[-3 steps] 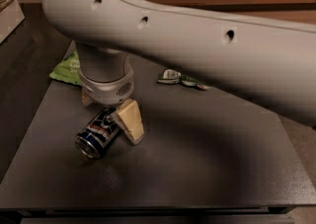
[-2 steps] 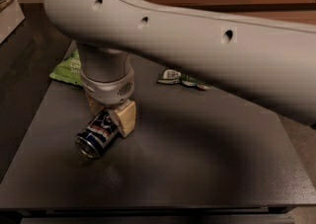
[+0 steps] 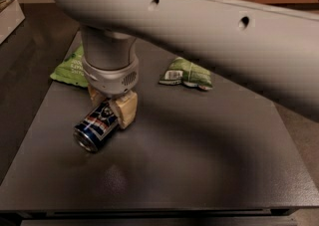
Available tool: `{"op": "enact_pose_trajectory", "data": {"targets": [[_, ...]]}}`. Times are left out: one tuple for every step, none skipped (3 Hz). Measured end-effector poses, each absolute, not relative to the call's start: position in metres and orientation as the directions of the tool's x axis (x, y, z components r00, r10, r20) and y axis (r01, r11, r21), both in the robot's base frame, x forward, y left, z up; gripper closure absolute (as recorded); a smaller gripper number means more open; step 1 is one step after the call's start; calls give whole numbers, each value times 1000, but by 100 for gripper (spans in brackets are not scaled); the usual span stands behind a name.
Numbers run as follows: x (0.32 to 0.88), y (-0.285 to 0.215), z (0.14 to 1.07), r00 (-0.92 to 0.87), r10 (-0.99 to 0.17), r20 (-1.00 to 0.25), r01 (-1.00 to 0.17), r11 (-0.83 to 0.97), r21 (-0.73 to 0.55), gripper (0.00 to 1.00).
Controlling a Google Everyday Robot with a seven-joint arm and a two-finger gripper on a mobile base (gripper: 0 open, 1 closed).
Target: Pick pepsi can
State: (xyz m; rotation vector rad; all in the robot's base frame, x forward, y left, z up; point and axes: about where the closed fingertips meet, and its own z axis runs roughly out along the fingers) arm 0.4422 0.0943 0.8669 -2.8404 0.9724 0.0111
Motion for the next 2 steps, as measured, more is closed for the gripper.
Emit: {"op": "enact_pose_trajectory", "data": {"targets": [[453,92,892,788,-611,-75,-614,-773,-160,100],[465,91,926,787,-609,-95,-614,-761,-208,100]]}}
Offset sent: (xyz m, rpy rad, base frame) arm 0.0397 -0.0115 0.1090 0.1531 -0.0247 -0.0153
